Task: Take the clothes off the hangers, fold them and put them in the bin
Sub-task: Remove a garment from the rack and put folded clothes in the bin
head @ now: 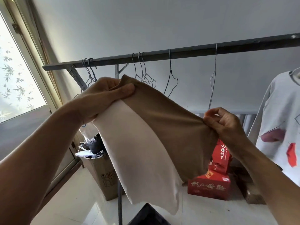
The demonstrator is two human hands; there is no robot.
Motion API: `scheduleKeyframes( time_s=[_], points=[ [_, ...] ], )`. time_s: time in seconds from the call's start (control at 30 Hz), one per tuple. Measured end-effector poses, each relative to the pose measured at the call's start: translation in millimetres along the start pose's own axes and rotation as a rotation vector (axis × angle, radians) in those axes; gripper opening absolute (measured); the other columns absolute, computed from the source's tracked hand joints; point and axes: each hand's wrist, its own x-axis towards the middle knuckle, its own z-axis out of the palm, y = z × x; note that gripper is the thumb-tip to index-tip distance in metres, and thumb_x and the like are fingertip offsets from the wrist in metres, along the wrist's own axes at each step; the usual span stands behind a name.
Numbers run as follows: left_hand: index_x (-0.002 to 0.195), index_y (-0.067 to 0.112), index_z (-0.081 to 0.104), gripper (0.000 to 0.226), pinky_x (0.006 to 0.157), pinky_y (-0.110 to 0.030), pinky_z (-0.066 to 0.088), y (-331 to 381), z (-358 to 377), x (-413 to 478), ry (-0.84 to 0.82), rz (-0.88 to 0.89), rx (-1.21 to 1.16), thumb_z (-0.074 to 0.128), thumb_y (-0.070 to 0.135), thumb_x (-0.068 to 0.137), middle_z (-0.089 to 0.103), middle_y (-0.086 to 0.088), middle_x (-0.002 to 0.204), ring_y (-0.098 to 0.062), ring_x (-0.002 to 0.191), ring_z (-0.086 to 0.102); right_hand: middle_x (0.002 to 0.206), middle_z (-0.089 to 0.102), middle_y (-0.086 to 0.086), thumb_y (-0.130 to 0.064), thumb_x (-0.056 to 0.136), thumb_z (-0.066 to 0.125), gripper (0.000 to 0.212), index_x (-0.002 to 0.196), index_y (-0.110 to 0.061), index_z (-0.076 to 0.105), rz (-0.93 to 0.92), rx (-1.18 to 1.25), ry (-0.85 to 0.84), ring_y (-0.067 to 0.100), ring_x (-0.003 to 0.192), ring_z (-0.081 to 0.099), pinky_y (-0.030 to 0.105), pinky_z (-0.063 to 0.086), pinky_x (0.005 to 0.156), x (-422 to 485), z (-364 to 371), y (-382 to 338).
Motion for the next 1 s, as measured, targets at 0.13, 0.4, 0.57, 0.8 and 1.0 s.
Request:
scheduleKeyframes(
  time_s=[0.13, 0.4, 0.57, 0.8, 1.0],
  points=[
    [0.068, 0.016, 0.073, 0.027, 0.044, -0.019, 0.05, 11.1, 13.6, 5.9, -0.017, 0.029, -0.045, 0.062, 0.039, 0.076, 0.067, -0.001, 0.06, -0.01, 0.047, 0.061, 0.088, 0.066, -0.002, -0.013, 0.085, 0.071, 0.013, 0.093, -0.018, 0.062, 0.026, -0.313, 0.04, 0.011, 0.08, 0.06, 0.015, 0.049, 0.069, 9.4, 23.2, 14.1],
    [0.089, 0.006, 0.074, 0.036, 0.048, -0.018, 0.049, 14.4, 33.1, 14.6, -0.014, 0.032, -0.012, 0.061, 0.038, 0.08, 0.066, 0.001, 0.061, -0.008, 0.051, 0.059, 0.097, 0.073, -0.005, -0.065, 0.079, 0.061, 0.054, 0.106, -0.018, 0.066, -0.046, -0.022, -0.353, 0.01, 0.089, 0.07, 0.023, 0.056, 0.077, -58.8, 81.9, -51.0],
    [0.097, 0.002, 0.071, 0.045, 0.063, -0.025, 0.054, 12.6, 30.6, 15.8, -0.028, 0.064, 0.029, 0.065, 0.041, 0.076, 0.071, -0.008, 0.078, -0.012, 0.067, 0.063, 0.097, 0.073, -0.008, -0.023, 0.078, 0.079, 0.031, 0.106, -0.022, 0.066, 0.053, -0.052, -0.344, 0.011, 0.088, 0.072, 0.036, 0.061, 0.076, -75.8, 98.8, -52.6],
    [0.098, 0.011, 0.069, 0.03, 0.065, -0.024, 0.057, 15.5, 18.6, 24.1, 0.039, 0.046, 0.191, 0.08, 0.028, 0.075, 0.075, -0.008, 0.084, -0.01, 0.068, 0.068, 0.091, 0.077, 0.002, -0.014, 0.077, 0.076, 0.021, 0.095, -0.024, 0.073, 0.2, 0.07, -0.391, 0.023, 0.083, 0.074, 0.038, 0.061, 0.073, -73.7, 93.8, -60.4],
    [0.124, 0.012, 0.059, 0.05, 0.08, -0.032, 0.06, -20.4, 23.4, 21.7, 0.086, 0.043, -0.536, 0.07, 0.037, 0.082, 0.074, -0.011, 0.105, -0.02, 0.09, 0.071, 0.091, 0.077, 0.005, -0.028, 0.063, 0.076, 0.033, 0.094, -0.017, 0.074, 0.247, 0.154, -0.306, 0.025, 0.084, 0.074, 0.04, 0.061, 0.076, -65.5, 87.2, -68.7]
  ],
)
